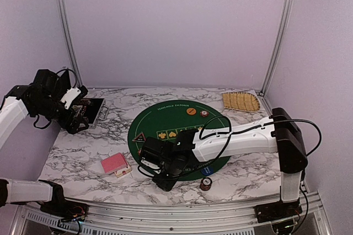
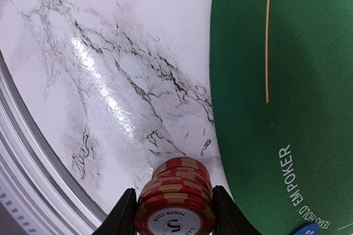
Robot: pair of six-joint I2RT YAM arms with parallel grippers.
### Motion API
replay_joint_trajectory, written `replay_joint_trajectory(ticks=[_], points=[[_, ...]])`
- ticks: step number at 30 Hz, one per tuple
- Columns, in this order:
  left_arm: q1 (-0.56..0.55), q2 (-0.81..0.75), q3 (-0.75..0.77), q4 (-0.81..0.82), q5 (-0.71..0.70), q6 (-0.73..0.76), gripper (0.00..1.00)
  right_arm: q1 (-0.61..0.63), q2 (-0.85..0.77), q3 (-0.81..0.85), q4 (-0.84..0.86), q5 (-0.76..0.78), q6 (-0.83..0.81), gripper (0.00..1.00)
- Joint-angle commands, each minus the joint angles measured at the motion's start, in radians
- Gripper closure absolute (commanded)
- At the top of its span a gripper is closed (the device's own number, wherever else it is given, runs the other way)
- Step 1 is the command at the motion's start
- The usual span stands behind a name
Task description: Distribute texas hold em gaming equipment
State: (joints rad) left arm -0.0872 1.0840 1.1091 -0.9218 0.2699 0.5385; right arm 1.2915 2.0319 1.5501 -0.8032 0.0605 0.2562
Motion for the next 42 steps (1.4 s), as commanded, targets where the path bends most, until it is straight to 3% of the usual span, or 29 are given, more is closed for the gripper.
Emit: replay_joint_trajectory(ticks=[1,9,21,33,42], points=[[-0.003,-0.010,0.000,-0.028,0.005,-0.002,0.01,-0.005,0.009,-0.007,0.016,-0.011,-0.005,0.65],[-0.003,-0.014,-0.002,-0.027,0.001,-0.002,0.01,-0.011,0.005,-0.028,0.021,-0.015,-0.003,0.67],[-0.003,-0.013,0.006,-0.028,0.001,-0.002,0.01,-0.042,-0.061,0.004,-0.024,0.019,0.004,0.98],[-0.003,-0.016,0.006,-0.027,-0.001,0.000,0.01,-0.107,-0.175,-0.027,-0.099,0.059,0.027,1.00],[-0.003,-0.017,0.005,-0.029,0.004,0.003,0.01,-0.371,-0.327,-0.259,-0.039,0.095,0.033,1.00]])
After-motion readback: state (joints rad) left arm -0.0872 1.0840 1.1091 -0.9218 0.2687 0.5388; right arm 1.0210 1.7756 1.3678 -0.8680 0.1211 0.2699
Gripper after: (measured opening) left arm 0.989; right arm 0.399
